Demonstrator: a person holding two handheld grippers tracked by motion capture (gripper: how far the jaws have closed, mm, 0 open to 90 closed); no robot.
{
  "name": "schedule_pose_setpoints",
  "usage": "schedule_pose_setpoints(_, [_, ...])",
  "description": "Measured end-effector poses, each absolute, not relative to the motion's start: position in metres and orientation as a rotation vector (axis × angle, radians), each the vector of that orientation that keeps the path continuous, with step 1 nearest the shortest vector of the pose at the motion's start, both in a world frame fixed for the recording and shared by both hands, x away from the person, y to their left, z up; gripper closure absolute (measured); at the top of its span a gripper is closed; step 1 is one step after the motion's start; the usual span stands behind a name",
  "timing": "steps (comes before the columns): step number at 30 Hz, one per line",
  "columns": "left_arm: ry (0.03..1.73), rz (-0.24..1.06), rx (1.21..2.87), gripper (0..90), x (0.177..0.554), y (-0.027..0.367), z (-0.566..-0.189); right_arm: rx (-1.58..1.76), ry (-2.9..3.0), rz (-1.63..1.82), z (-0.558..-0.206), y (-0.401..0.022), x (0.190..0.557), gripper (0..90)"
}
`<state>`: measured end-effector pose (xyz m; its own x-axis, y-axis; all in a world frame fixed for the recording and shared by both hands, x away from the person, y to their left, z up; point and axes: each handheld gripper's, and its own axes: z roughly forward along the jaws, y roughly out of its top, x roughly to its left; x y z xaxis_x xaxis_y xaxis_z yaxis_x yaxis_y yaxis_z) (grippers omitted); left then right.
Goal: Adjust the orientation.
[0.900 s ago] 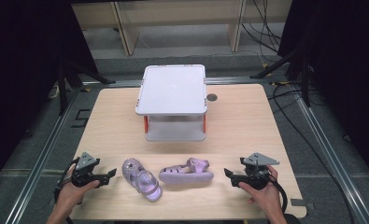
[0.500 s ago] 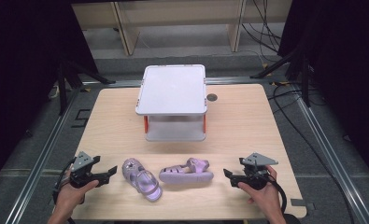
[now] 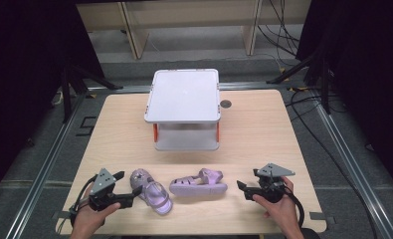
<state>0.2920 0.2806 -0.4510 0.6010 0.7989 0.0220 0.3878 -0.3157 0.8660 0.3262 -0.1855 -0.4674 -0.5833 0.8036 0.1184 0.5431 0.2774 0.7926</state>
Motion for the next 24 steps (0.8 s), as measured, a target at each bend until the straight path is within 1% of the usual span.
schedule_pose_setpoints(2, [0.943, 0.602, 1.953, 15.7, 0.288, 0.272, -0.452, 1.225, 2.249, 1.204, -0.467, -0.185, 0.326, 23.9])
schedule_pose_setpoints(5, [0.948, 0.603, 1.932, 15.0, 0.289, 0.271, -0.451, 1.208, 2.256, 1.214, -0.467, -0.185, 0.327, 23.9])
schedule_pose_setpoints(6, [0.944, 0.613, 1.947, 14.9, 0.289, 0.273, -0.45, 1.211, 2.257, 1.219, -0.468, -0.185, 0.327, 23.9])
schedule_pose_setpoints(7, [0.948, 0.599, 1.914, 15.0, 0.287, 0.271, -0.45, 1.195, 2.257, 1.209, -0.467, -0.185, 0.327, 24.0])
schedule_pose_setpoints(11, [0.933, 0.587, 1.911, 14.9, 0.282, 0.262, -0.447, 1.197, 2.257, 1.21, -0.468, -0.184, 0.327, 24.3])
schedule_pose_setpoints(12, [0.899, 0.593, 1.935, 14.9, 0.283, 0.261, -0.448, 1.197, 2.257, 1.21, -0.468, -0.184, 0.327, 24.3])
schedule_pose_setpoints(18, [0.907, 0.59, 1.97, 15.0, 0.284, 0.256, -0.454, 1.202, 2.271, 1.213, -0.468, -0.183, 0.327, 24.3])
schedule_pose_setpoints(20, [0.898, 0.613, 2.012, 15.2, 0.285, 0.257, -0.455, 1.198, 2.271, 1.213, -0.468, -0.183, 0.327, 24.3])
schedule_pose_setpoints(24, [0.894, 0.606, 2.024, 14.9, 0.286, 0.258, -0.456, 1.196, 2.273, 1.214, -0.468, -0.183, 0.327, 24.3])
